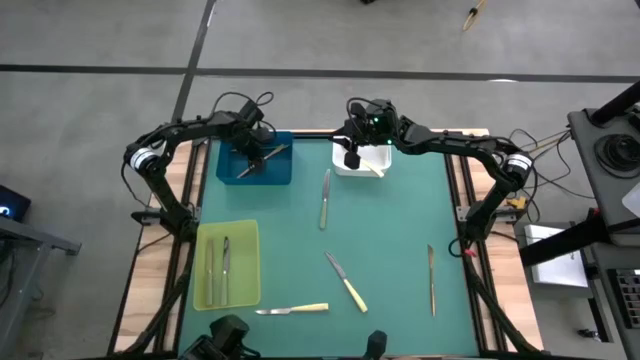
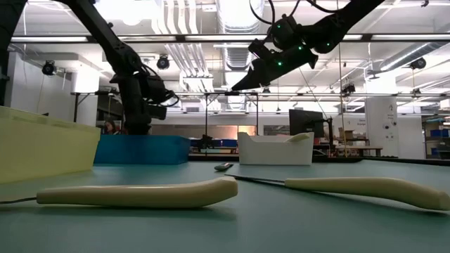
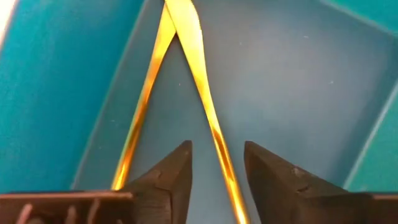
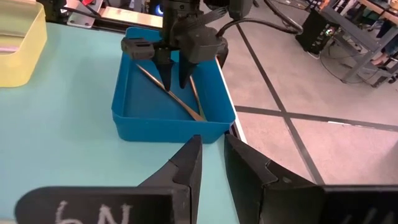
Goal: Sort silverware by color (type)
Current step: Put the left gold knife into the blue bin
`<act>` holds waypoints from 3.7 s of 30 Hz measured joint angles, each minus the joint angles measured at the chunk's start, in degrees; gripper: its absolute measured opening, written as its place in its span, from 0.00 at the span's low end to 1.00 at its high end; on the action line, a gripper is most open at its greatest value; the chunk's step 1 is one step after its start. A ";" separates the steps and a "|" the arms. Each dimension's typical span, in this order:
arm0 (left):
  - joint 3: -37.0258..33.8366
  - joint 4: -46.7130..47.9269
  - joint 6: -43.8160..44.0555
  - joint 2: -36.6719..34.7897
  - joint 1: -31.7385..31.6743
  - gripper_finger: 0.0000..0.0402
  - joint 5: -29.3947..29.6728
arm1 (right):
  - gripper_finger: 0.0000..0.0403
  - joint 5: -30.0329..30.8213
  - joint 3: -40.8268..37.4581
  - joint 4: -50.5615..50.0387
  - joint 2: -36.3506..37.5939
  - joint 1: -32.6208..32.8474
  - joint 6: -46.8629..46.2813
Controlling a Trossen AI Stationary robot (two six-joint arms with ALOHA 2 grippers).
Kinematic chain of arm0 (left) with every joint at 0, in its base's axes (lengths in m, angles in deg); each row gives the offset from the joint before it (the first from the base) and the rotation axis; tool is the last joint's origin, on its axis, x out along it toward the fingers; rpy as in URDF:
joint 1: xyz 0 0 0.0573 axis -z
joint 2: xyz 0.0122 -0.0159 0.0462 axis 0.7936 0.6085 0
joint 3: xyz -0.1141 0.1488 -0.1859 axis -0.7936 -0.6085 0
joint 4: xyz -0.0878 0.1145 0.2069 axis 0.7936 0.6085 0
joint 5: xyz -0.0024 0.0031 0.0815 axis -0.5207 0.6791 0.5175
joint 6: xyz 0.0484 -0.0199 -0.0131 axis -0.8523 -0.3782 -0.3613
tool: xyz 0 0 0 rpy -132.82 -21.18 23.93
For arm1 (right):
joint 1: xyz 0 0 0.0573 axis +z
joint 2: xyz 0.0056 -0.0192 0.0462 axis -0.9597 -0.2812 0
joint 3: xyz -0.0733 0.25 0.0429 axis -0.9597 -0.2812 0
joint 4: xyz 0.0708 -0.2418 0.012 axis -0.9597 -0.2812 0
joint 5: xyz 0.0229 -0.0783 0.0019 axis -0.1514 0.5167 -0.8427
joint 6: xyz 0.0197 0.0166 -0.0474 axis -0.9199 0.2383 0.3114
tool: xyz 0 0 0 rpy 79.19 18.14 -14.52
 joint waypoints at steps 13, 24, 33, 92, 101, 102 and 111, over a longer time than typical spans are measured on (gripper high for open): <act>-0.32 -6.08 3.33 3.08 0.15 0.36 0.31 | 0.15 0.02 0.00 0.00 0.00 0.00 -0.01; -0.22 -7.88 4.29 4.89 0.26 0.36 3.31 | 0.15 0.04 0.00 -0.02 0.00 0.00 0.01; -0.26 -7.83 4.92 4.91 0.28 0.34 3.86 | 0.15 0.04 0.00 -0.02 0.00 0.00 0.00; -0.65 -8.81 5.31 -22.79 0.37 0.00 -25.07 | 0.15 -3.43 0.00 0.49 0.00 0.08 -0.60; -0.65 -19.07 10.62 -25.45 4.27 0.00 -40.94 | 0.16 -17.77 0.00 15.76 -5.28 1.08 -7.41; -0.64 -19.98 10.90 -25.43 5.18 0.00 -41.77 | 0.18 -17.92 0.00 17.29 -5.93 1.17 -8.13; -0.65 -20.72 11.75 -23.19 12.61 0.00 -42.43 | 0.40 -25.19 0.00 23.25 -7.30 1.30 -11.84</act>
